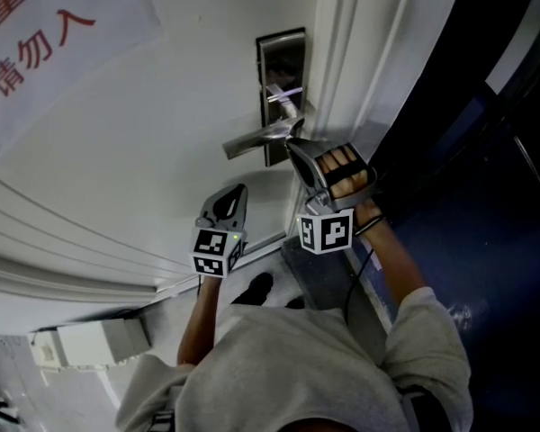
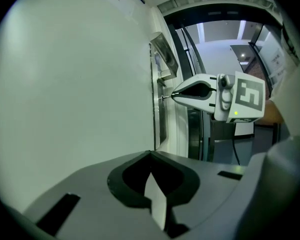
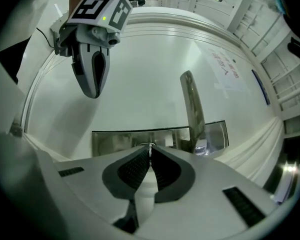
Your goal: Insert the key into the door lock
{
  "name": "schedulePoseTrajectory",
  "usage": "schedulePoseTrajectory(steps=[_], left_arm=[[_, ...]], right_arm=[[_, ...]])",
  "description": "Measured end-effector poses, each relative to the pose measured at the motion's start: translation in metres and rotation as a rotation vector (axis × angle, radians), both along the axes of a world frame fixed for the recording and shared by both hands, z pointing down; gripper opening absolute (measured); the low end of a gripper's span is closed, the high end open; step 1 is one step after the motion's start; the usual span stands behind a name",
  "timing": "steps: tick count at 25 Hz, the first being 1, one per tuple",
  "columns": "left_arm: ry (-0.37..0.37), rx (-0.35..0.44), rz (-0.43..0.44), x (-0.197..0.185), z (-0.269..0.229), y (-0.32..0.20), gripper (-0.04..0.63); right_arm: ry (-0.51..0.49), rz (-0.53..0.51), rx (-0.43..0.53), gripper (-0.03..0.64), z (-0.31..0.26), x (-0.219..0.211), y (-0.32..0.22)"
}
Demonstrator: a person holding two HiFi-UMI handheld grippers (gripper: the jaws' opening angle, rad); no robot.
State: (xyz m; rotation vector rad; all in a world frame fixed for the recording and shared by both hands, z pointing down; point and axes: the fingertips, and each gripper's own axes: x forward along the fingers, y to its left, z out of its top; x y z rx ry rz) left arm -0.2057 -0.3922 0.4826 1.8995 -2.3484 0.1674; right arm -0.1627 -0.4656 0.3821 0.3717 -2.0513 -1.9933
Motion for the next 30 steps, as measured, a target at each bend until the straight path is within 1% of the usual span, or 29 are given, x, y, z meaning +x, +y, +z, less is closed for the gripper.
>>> schedulePoseTrajectory(steps=[9, 15, 20, 24, 25, 28, 30], left_arm=[[-0.002, -0.003, -0.008, -0.007, 0.001, 0.003, 0.017], [-0.006, -0.006, 0.007, -0.004, -0.001, -0.001, 0.017], [0.003, -0.025, 0.012, -0.002, 0.004, -0.003, 0.017], [0.006, -0.024, 0.013, -0.001, 0.004, -0.003, 0.017], [0.004, -0.022, 0.014, -0.001, 0.003, -0.003, 0.017], [-0.003, -0.020, 0.015, 0.001, 0.000, -0.004, 0.017], [-0.006, -0.021, 0.017, 0.002, -0.001, -0.005, 0.017]], right_arm=[[-0.028, -0.001, 0.029, 0.031, 0.001, -0.011, -0.003], [-0.033, 0.002, 0.015, 0.031, 0.000, -0.017, -0.006], [-0.041, 0.003, 0.024, 0.031, 0.001, -0.017, -0.006], [-0.025, -0.005, 0.020, 0.033, 0.005, -0.017, -0.006], [-0.014, -0.006, 0.016, 0.039, 0.006, -0.017, -0.006], [0.028, -0.004, -0.002, 0.111, 0.014, -0.016, -0.005], [0.044, -0.001, -0.005, 0.138, 0.016, -0.016, -0.005]])
